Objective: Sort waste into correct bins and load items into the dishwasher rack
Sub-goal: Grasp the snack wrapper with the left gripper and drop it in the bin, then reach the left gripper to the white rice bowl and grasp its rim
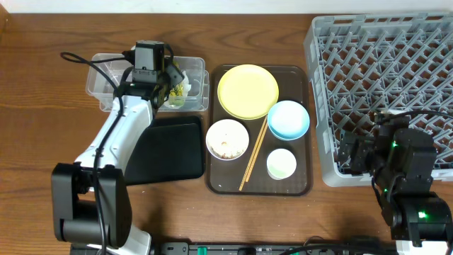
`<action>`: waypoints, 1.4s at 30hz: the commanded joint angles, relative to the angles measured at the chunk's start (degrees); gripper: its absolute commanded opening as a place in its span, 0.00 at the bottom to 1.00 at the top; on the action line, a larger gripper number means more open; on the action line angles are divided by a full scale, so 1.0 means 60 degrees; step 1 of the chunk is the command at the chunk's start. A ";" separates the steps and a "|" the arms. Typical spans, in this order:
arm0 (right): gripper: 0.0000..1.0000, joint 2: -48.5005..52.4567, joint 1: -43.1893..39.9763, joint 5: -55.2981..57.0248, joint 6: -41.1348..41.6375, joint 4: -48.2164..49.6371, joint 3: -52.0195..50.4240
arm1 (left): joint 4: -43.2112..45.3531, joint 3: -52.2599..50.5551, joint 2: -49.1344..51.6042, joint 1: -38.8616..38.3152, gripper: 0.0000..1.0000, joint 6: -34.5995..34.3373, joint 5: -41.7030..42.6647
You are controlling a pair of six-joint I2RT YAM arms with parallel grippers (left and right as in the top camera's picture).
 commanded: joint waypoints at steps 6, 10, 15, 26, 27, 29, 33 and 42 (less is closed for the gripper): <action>0.99 -0.0015 0.0222 -0.0044 -0.0069 -0.0007 0.0197 | -0.0965 0.0047 -0.1592 -0.0874 0.58 0.1158 -0.0109; 0.99 -0.0015 0.0222 -0.0047 -0.0069 -0.0007 0.0197 | -0.1927 0.0044 -0.1756 -0.2262 0.58 0.2940 -0.0109; 0.99 -0.0015 0.0222 -0.0044 -0.0069 -0.0007 0.0197 | -0.2637 0.0015 -0.1264 -0.3967 0.58 0.3468 -0.0109; 0.99 -0.0015 0.0222 -0.0047 -0.0069 -0.0007 0.0197 | -0.2688 0.0007 0.0619 -0.5716 0.49 0.3464 -0.0117; 0.99 -0.0015 0.0222 -0.0047 -0.0069 -0.0007 0.0197 | -0.2667 0.0007 0.0765 -0.5716 0.49 0.3450 -0.0113; 0.99 -0.0015 0.0222 -0.0047 -0.0069 -0.0007 0.0197 | -0.2659 0.0007 0.0987 -0.5716 0.43 0.3246 -0.0109; 0.99 -0.0015 0.0222 -0.0047 -0.0069 -0.0007 0.0197 | -0.2659 0.0007 0.1311 -0.5752 0.37 0.2998 0.0138; 0.99 -0.0015 0.0222 -0.0047 -0.0069 -0.0011 0.0197 | -0.2670 0.0007 0.1694 -0.6135 0.25 0.2998 0.0426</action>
